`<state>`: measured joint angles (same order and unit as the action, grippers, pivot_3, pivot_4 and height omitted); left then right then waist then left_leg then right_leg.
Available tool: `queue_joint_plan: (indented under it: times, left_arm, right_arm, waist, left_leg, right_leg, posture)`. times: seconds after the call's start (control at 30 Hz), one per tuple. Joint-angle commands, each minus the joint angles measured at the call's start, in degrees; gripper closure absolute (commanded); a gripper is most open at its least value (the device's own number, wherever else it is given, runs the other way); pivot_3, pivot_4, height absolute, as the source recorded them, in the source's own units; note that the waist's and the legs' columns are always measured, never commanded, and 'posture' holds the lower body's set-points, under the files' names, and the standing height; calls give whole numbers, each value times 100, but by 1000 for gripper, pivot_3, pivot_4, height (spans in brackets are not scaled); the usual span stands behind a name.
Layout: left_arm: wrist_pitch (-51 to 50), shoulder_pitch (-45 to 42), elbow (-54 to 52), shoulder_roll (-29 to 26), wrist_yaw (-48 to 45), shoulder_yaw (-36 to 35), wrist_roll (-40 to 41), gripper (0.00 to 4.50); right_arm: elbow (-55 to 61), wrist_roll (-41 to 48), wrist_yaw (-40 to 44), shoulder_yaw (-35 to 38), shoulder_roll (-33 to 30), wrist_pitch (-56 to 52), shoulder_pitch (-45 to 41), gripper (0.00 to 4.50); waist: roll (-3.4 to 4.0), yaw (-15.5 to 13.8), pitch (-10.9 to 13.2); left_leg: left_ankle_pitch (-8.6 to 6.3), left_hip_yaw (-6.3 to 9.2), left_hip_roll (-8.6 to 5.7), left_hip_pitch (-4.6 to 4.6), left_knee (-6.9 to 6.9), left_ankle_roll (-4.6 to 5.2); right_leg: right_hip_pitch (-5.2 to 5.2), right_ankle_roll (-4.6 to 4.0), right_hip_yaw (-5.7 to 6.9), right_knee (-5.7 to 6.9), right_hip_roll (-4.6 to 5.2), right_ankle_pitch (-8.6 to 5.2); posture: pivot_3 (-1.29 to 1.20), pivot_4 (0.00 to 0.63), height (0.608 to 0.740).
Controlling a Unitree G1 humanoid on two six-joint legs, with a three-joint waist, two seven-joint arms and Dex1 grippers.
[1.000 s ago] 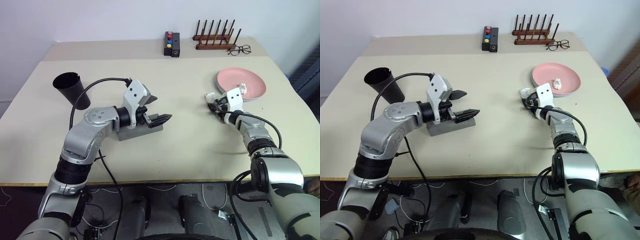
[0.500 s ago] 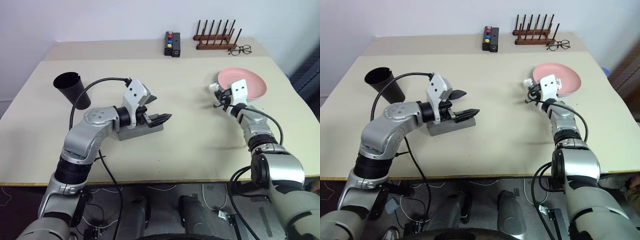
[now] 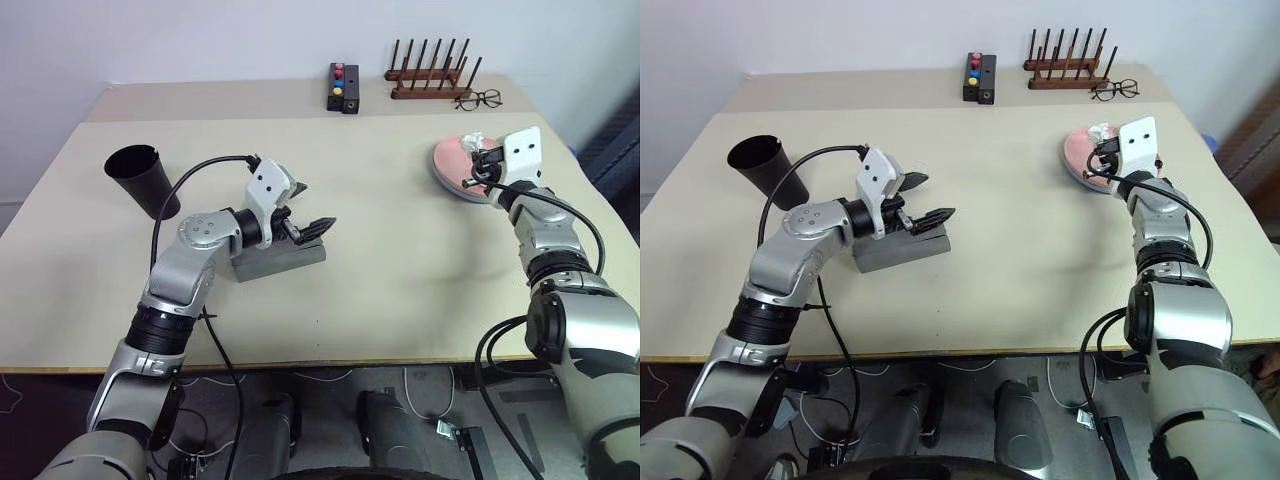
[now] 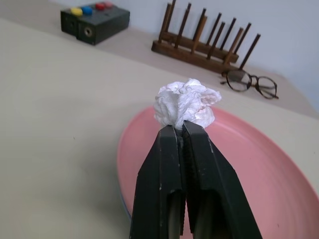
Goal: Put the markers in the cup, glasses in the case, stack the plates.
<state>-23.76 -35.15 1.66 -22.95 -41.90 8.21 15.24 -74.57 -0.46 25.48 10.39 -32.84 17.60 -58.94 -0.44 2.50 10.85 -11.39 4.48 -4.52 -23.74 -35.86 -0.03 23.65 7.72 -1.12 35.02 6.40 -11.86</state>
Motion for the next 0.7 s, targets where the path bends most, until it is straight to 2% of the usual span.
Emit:
queue_joint_plan:
  times: [0.03,0.37,0.47,0.67,0.7]
  left_arm:
    - [509,-126,227,26,-169,-64,-92,0]
    - [1036,-469,1173,121,-627,-29,-278,0]
    - [1059,-482,1181,168,-672,-11,-296,0]
    - [1038,-464,1121,231,-702,-33,-333,0]
    - [1023,-455,1095,234,-702,-38,-331,0]
  right_arm:
    - [40,-67,-68,-16,-178,-42,-50,4456]
    - [-90,-348,-156,-193,-297,-385,-2,4456]
    - [-114,-399,-170,-225,-326,-474,22,3678]
    - [-95,-399,-321,-200,-364,-427,26,633]
    - [-79,-384,-318,-190,-378,-396,21,633]
  waist:
    - [0,-2,0]
    - [0,-3,0]
    - [0,-3,0]
    - [0,2,0]
    - [0,1,0]
  left_leg:
    - [0,0,0,0,0,0]
    - [0,0,-1,0,-1,0]
    - [0,0,-1,0,-1,0]
    - [0,0,-1,0,0,0]
    - [0,0,-1,0,0,0]
  right_leg:
    - [0,0,0,0,0,0]
    - [0,2,0,0,1,1]
    - [0,3,0,0,1,2]
    - [1,3,0,1,1,2]
    - [1,3,0,1,1,2]
  posture:
    - [0,150,740]
    - [0,150,740]
    - [0,150,740]
    - [0,150,740]
    - [0,150,740]
